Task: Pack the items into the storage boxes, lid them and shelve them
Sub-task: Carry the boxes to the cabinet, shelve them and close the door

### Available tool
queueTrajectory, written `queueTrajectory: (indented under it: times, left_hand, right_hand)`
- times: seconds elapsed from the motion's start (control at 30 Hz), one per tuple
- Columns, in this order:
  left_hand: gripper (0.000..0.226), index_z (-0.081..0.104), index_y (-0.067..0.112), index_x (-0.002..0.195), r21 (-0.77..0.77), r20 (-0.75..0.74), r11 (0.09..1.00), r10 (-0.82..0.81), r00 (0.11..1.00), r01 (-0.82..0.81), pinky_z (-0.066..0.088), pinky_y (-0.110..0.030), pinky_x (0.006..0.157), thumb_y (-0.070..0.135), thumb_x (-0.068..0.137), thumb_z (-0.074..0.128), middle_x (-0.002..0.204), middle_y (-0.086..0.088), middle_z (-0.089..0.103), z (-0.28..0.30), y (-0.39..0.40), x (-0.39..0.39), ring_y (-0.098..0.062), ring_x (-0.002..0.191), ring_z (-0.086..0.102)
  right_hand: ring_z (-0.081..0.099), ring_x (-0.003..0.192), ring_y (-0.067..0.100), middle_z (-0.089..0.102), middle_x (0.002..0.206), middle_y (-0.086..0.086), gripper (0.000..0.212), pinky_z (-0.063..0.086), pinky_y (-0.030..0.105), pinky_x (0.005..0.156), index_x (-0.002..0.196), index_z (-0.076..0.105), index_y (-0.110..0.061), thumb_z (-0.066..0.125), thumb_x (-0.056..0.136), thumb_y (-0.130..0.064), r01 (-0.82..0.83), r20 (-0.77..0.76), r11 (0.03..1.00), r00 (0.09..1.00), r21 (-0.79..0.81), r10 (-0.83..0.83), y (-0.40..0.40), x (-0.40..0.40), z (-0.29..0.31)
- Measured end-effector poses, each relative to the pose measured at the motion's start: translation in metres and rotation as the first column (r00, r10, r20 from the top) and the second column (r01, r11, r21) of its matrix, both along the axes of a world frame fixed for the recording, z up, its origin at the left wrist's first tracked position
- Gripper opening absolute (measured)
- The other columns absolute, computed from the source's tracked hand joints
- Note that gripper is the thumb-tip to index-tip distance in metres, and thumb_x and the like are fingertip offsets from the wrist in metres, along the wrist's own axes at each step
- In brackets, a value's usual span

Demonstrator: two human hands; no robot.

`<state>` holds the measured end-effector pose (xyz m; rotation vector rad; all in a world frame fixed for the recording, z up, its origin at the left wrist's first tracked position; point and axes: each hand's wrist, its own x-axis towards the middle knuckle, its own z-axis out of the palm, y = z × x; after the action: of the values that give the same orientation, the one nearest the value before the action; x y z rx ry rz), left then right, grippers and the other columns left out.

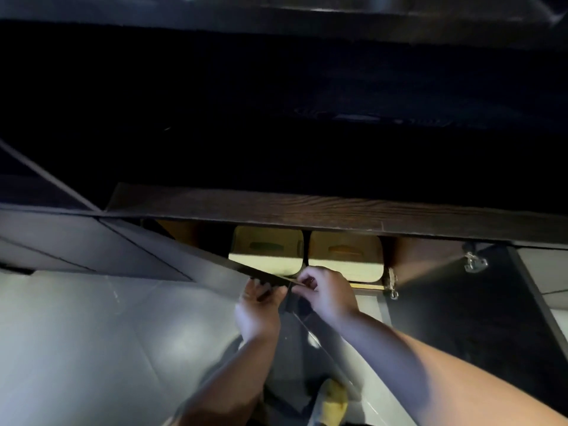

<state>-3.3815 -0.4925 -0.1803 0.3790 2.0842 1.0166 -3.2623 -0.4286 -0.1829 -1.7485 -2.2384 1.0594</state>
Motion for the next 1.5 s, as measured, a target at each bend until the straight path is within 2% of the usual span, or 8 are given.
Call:
queueTrajectory:
  times: [0.27, 0.47, 0.57, 0.63, 0.73, 0.97, 1.27, 1.5]
  left_hand:
    - [0.045, 0.073, 0.009, 0.089, -0.145, -0.119, 0.965, -0.236, 0.964, 0.218, 0.04, -0.022, 0.07, 0.046, 0.065, 0.08, 0.097, -0.005, 0.073, -0.006, 0.054, -0.024, -0.022, 0.097, 0.066]
    - [0.058, 0.064, 0.001, 0.111, -0.149, -0.129, 0.946, -0.307, 0.943, 0.288, 0.044, -0.028, 0.086, 0.044, 0.074, 0.074, 0.116, -0.012, 0.066, -0.004, 0.065, -0.024, -0.026, 0.111, 0.06]
    - [0.057, 0.053, 0.003, 0.125, -0.08, 0.057, 0.92, -0.381, 0.923, 0.385, 0.043, -0.032, 0.091, 0.034, 0.081, 0.07, 0.125, -0.015, 0.06, -0.006, 0.058, -0.019, -0.029, 0.114, 0.058]
    - [0.05, 0.051, 0.006, 0.127, -0.045, 0.187, 0.837, -0.529, 0.828, 0.545, 0.046, -0.031, 0.085, 0.031, 0.086, 0.065, 0.124, -0.013, 0.06, -0.005, 0.048, -0.008, -0.027, 0.11, 0.059]
    - [0.032, 0.058, 0.015, 0.119, -0.024, -0.002, 0.598, -0.802, 0.598, 0.801, 0.043, -0.024, 0.074, 0.03, 0.091, 0.058, 0.118, -0.005, 0.064, -0.001, 0.036, 0.02, -0.017, 0.102, 0.061]
    - [0.039, 0.058, 0.02, 0.123, 0.007, -0.213, 0.245, -0.947, 0.241, 0.969, 0.043, -0.033, 0.097, 0.025, 0.085, 0.064, 0.126, -0.001, 0.061, 0.008, 0.022, 0.125, -0.019, 0.115, 0.055]
    - [0.038, 0.058, 0.025, 0.122, 0.086, -0.228, 0.014, -0.973, 0.033, 0.996, 0.036, -0.024, 0.094, 0.023, 0.085, 0.064, 0.126, 0.004, 0.057, 0.015, -0.027, 0.277, -0.015, 0.113, 0.052]
    - [0.039, 0.054, 0.028, 0.125, 0.019, -0.223, -0.068, -0.973, -0.062, 0.998, 0.041, -0.026, 0.092, 0.029, 0.087, 0.063, 0.127, 0.003, 0.056, 0.007, -0.057, 0.305, -0.014, 0.113, 0.053]
  right_hand:
    - [0.064, 0.09, 0.017, 0.069, 0.098, 0.001, 0.019, 0.052, 0.031, 0.078, 0.098, 0.069, -0.018, 0.07, 0.085, -0.032, 0.38, -0.173, 0.925, 0.913, 0.021, -0.371, 0.021, -0.022, -0.014]
    - [0.061, 0.105, 0.01, 0.065, 0.119, -0.004, 0.035, 0.046, 0.019, 0.086, 0.124, 0.061, -0.022, 0.064, 0.09, -0.031, 0.439, -0.223, 0.898, 0.878, 0.02, -0.424, 0.012, -0.026, -0.008]
    - [0.059, 0.104, 0.008, 0.064, 0.117, -0.007, 0.032, 0.044, 0.016, 0.085, 0.121, 0.062, -0.025, 0.066, 0.089, -0.026, 0.504, -0.218, 0.86, 0.85, 0.077, -0.479, -0.008, -0.018, -0.001]
    - [0.062, 0.104, 0.016, 0.066, 0.115, -0.003, 0.035, 0.051, 0.026, 0.087, 0.117, 0.065, -0.022, 0.073, 0.083, -0.019, 0.524, -0.218, 0.84, 0.844, 0.144, -0.489, -0.024, -0.002, -0.003]
    - [0.058, 0.115, 0.017, 0.062, 0.125, -0.006, 0.04, 0.049, 0.032, 0.096, 0.121, 0.062, -0.028, 0.072, 0.083, -0.023, 0.533, -0.105, 0.831, 0.846, 0.159, -0.522, -0.046, 0.033, -0.004]
    - [0.046, 0.124, 0.014, 0.059, 0.127, -0.01, 0.034, 0.034, 0.026, 0.101, 0.122, 0.062, -0.026, 0.063, 0.089, -0.022, 0.66, 0.014, 0.704, 0.727, 0.262, -0.687, -0.101, 0.151, 0.02]
    - [0.035, 0.135, 0.021, 0.044, 0.145, -0.001, 0.051, 0.026, 0.032, 0.11, 0.138, 0.047, -0.02, 0.062, 0.089, -0.024, 0.842, 0.165, 0.429, 0.396, 0.328, -0.903, -0.18, 0.307, 0.032]
    - [0.043, 0.127, 0.028, 0.049, 0.136, 0.009, 0.046, 0.03, 0.034, 0.108, 0.139, 0.038, -0.011, 0.047, 0.097, -0.028, 0.88, 0.31, 0.455, 0.398, 0.138, -0.863, -0.193, 0.352, 0.016]
